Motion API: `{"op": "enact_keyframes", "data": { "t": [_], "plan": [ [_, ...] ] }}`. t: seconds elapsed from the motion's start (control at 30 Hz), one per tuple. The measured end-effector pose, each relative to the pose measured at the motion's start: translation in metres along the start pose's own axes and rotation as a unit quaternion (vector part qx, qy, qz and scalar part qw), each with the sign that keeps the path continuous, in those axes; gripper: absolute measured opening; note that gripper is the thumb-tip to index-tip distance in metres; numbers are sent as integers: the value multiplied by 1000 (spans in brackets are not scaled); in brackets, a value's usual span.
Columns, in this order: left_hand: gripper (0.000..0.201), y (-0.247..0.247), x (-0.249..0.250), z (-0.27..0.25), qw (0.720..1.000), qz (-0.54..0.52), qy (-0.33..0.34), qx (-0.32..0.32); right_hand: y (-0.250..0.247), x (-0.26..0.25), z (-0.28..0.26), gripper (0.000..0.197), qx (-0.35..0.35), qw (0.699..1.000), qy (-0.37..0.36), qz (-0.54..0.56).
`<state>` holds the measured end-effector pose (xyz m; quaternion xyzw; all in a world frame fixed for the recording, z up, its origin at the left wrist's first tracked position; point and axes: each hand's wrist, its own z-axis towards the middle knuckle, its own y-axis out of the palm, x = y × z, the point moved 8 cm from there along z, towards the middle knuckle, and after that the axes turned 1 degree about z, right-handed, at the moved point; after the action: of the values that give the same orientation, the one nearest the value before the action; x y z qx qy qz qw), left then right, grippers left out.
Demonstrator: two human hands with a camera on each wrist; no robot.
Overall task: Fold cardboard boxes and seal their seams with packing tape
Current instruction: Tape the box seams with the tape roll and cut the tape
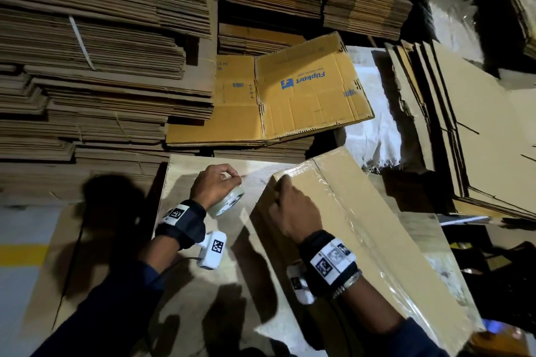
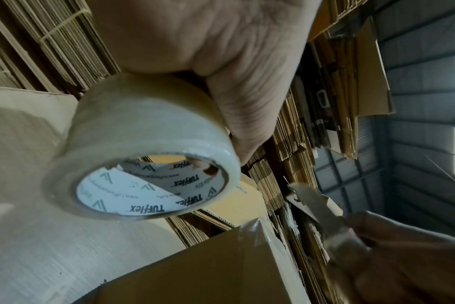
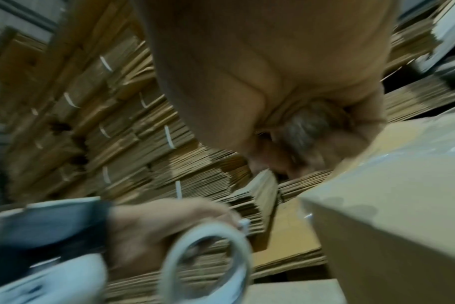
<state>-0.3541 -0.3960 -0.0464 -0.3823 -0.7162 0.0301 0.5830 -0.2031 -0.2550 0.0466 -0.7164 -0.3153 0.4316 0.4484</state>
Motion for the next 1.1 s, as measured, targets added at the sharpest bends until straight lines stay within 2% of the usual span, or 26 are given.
{"op": "enact_keyframes", "data": {
  "t": [0.07, 0.13, 0.23, 0.27, 0.47, 0.6, 0.7, 0.83, 0.9, 1.0, 1.03, 1.1],
  "plan": [
    [18, 0, -1, -6, 1000, -20, 5, 0, -13, 15, 20, 33, 56, 997, 39, 42],
    [12, 4, 4, -12, 999, -33, 19, -3, -17, 27, 45, 50, 80, 993, 69, 42],
    [21, 10, 6, -17, 998, -55, 14, 1, -6, 42, 71, 85, 60, 992, 110, -9],
    [22, 13, 6, -19, 998, -64, 10, 4, -2, 45, 74, 89, 55, 991, 116, -23],
    [3, 22, 9, -26, 995, -99, 6, 26, 18, 47, 80, 65, 57, 994, 85, -49],
    [2, 20, 27, -35, 981, -184, 34, 48, 27, 45, 84, 73, 38, 995, 57, -71],
    [10, 20, 41, -45, 966, -250, 53, 42, 27, 52, 87, 70, 30, 998, 37, -27],
    [12, 32, 73, -62, 953, -297, 57, 21, 12, 75, 77, 85, -20, 992, 22, 122],
    [22, 32, 95, -68, 949, -304, 53, 71, 0, 98, 66, 73, -31, 976, 54, 211],
    [48, 42, 134, -85, 949, -227, 109, 188, -26, 150, 40, 56, 16, 958, 78, 274],
    [52, 47, 146, -93, 948, -194, 134, 213, -34, 165, 31, 53, 34, 955, 77, 283],
    [45, 75, 174, -109, 947, -143, 173, 229, -52, 208, 8, 50, 57, 943, 82, 316]
  ]
}}
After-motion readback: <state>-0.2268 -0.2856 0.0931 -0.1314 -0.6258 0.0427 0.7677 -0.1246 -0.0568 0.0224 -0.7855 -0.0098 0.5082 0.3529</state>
